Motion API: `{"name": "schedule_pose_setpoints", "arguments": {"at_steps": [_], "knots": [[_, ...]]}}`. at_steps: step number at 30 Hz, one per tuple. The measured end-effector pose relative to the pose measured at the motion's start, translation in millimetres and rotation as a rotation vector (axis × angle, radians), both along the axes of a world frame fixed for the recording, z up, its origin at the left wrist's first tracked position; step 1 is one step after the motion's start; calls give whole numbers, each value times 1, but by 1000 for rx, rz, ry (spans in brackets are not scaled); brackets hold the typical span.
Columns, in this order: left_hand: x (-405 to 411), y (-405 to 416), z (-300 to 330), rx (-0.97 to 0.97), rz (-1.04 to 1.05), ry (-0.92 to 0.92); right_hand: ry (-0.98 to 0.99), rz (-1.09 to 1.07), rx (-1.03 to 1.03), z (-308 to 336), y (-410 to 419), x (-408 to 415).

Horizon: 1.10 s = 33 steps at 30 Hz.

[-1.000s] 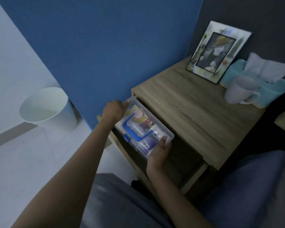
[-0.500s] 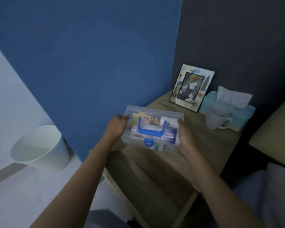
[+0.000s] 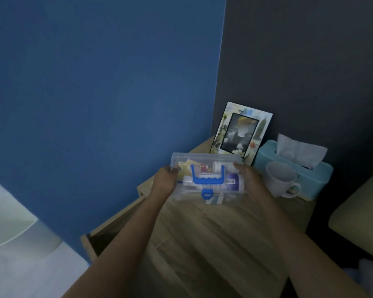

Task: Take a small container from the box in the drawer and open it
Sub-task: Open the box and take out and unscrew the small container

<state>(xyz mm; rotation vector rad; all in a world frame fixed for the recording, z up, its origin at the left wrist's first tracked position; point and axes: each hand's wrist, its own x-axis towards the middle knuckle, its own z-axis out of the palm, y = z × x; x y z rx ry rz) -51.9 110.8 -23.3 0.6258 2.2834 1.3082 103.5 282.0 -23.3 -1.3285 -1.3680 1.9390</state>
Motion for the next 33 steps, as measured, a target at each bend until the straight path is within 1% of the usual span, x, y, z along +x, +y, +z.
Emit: {"name": "schedule_pose_setpoints", "arguments": {"at_steps": [2,5,8,10,11,12,13,14,15,16,17,18,19,21,22,24,25,31,33], "knots": [[-1,3,-5,26,15,55,17,35,54,-6,3,1],[-1,4,-12,58,51,126,101,58,204,-14,0,6],[5,2,-15,94,87,123,175,56,281,-25,-6,8],[10,2,-16,137,108,89,183,23,291,-28,-10,7],[14,1,-18,166,148,101,182,5,303,-30,-11,6],[19,0,-19,182,220,176,183,-12,322,-31,-12,5],[27,-2,-20,215,295,309,185,-26,340,-32,-12,5],[38,-5,-20,276,348,449,188,-34,354,-34,-13,4],[47,-7,-23,359,351,522,189,-37,365,-35,-13,3],[57,-9,-29,422,307,503,182,-38,370,-36,-12,2],[66,-9,-35,452,232,410,170,-39,375,-37,-12,1],[75,-8,-43,433,160,273,159,-40,385,-38,-11,0],[82,-5,-50,358,96,147,150,-44,398,-39,-10,-1],[88,1,-59,186,11,-35,147,-63,411,-41,-10,-5],[89,6,-59,151,3,-132,149,-71,412,-42,-9,-7],[88,17,-55,176,31,-294,156,-78,419,-43,-8,-11],[86,22,-53,186,48,-313,160,-81,422,-44,-7,-12],[84,28,-52,136,109,-218,195,-78,431,-45,-6,-15],[85,29,-54,151,134,-210,206,-88,435,-46,-6,-15]]}}
